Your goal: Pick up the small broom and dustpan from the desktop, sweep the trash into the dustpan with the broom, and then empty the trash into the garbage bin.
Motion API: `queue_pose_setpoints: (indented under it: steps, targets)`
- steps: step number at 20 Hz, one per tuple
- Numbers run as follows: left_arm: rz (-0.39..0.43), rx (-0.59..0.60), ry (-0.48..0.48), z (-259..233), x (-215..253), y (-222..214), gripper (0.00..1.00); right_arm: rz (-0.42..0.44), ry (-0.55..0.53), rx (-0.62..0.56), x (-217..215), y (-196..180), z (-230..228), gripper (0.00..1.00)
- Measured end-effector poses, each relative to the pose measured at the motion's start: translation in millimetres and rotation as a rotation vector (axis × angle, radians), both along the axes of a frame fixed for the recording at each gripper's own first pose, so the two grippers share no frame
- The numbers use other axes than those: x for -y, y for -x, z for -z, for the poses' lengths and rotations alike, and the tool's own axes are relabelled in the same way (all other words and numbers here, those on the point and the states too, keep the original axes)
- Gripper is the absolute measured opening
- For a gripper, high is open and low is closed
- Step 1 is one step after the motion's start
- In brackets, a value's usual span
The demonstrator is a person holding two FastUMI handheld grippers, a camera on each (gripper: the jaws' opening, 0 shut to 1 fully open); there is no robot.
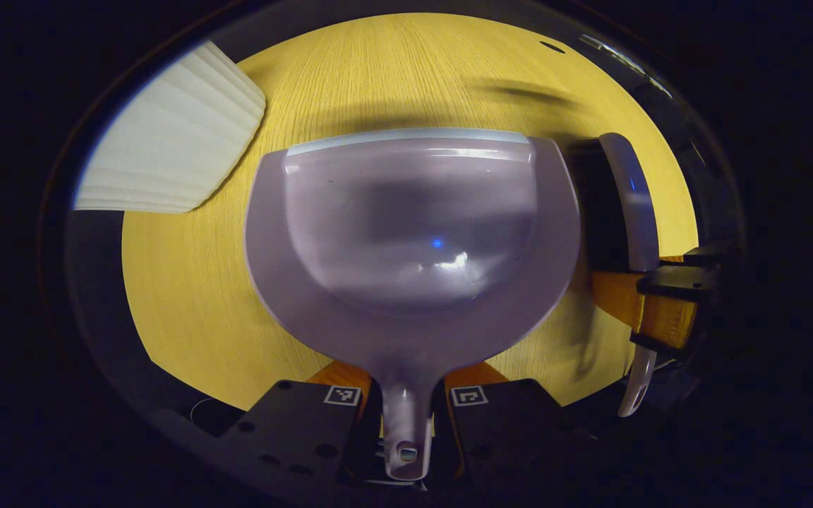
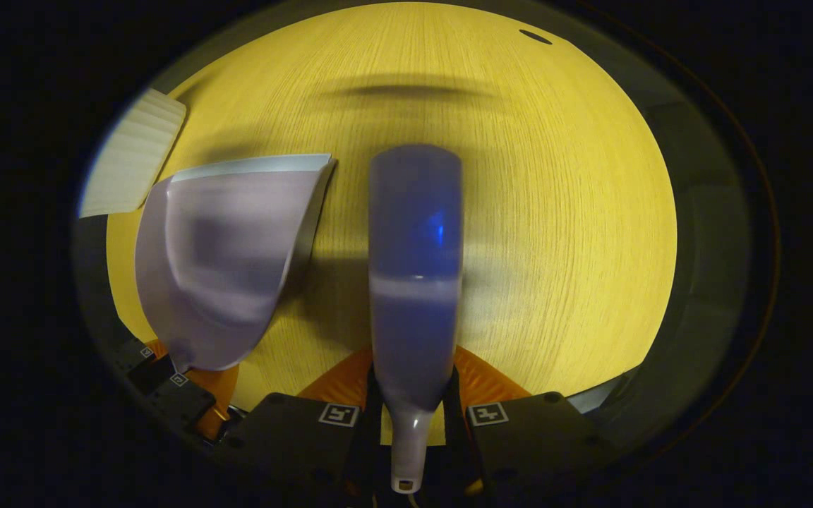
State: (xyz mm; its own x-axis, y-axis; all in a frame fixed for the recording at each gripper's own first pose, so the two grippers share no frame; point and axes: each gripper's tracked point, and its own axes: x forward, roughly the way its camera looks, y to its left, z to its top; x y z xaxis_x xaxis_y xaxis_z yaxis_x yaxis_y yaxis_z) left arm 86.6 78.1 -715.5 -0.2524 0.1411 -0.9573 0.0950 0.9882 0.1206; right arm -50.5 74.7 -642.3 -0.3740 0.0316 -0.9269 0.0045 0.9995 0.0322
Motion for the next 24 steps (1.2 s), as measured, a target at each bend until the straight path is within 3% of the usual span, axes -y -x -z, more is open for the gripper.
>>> queue_pose_setpoints:
  steps: [2,3,4,5,6,8,12,16,18,21,22,23,24]
  targets:
    - [0.007,-0.010,0.014,0.6,2.4,1.7,0.52,0.003,0.001,-0.004,0.4,1.7,-2.8,0.44]
    - [0.002,-0.010,0.029,0.4,6.5,3.5,0.70,0.002,0.003,-0.002,1.1,1.7,-6.4,0.46]
    - [-0.002,-0.010,0.036,0.2,8.2,5.3,0.78,0.006,-0.003,0.002,0.2,1.6,-9.3,0.43]
    - [-0.004,0.001,0.038,-1.7,9.9,5.7,0.84,0.004,-0.002,0.000,0.7,2.5,-13.7,0.70]
    - [-0.005,0.012,0.036,-4.5,9.9,5.9,0.85,0.009,0.003,0.015,1.6,0.3,-16.0,0.75]
    - [0.002,0.051,0.034,-13.0,11.2,3.6,0.85,0.017,0.000,0.042,3.8,-1.1,-24.3,1.00]
    - [0.045,0.186,0.026,-47.5,12.1,-1.4,0.85,0.047,-0.037,0.127,3.1,-6.7,-53.7,1.00]
    - [0.109,0.405,0.016,-102.1,16.7,-3.7,0.85,0.078,-0.075,0.294,5.4,-16.4,-106.9,1.00]
    - [0.125,0.540,0.032,-137.0,24.0,-3.6,0.85,0.090,-0.073,0.426,12.2,-25.6,-143.8,0.96]
    - [0.150,0.743,0.068,-199.3,31.1,-2.0,0.85,0.073,-0.075,0.635,16.2,-34.5,-202.9,1.00]
    - [0.169,0.824,0.085,-219.8,32.4,-2.0,0.85,0.059,-0.072,0.707,17.4,-37.0,-224.6,0.94]
    - [0.187,0.892,0.095,-239.5,32.2,-0.4,0.85,0.052,-0.063,0.784,18.3,-40.0,-244.3,1.00]
    - [0.200,0.954,0.100,-250.6,32.3,5.0,0.84,0.055,-0.054,0.857,17.4,-40.5,-270.3,0.94]
